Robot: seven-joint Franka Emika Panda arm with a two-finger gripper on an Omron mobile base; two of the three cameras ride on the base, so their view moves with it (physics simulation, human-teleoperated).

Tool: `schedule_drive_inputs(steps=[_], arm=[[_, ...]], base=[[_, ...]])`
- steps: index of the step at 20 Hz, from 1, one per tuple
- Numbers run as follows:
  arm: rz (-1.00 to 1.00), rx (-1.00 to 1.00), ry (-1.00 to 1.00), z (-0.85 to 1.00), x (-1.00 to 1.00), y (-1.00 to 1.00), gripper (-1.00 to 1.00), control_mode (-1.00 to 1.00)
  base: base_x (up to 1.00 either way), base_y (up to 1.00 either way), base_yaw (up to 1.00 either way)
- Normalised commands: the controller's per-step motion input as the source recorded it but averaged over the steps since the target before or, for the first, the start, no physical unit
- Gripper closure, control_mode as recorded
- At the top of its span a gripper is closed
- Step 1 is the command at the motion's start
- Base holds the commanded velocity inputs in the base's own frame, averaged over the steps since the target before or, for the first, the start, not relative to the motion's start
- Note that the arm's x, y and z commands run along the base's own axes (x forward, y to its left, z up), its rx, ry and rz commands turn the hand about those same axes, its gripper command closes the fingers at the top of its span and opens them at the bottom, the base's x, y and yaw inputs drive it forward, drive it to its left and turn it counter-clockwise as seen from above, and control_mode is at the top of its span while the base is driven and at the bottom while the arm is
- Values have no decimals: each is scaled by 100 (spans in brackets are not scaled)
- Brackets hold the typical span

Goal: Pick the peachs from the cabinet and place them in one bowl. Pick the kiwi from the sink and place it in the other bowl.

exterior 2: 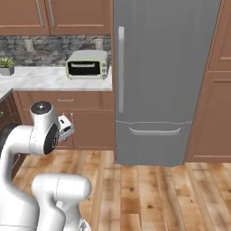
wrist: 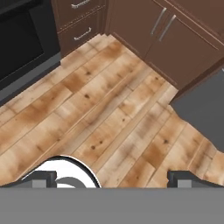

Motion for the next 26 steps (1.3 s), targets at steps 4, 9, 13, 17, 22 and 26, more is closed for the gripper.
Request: schedule_drive_inputs(steps=[4,9,13,17,22,26], arm=[[0,0,0,0,0,0,-100,100],[0,0,0,0,0,0,-100,100],[0,0,0,0,0,0,-100,100],[0,0,0,0,0,0,-100,100],[0,0,0,0,0,0,-100,100],[0,0,0,0,0,0,-100,100]], base=[[-4,0,2],[-6,0,3],[-12,0,22],[-12,0,49],[-7,0,50],[-3,0,50]])
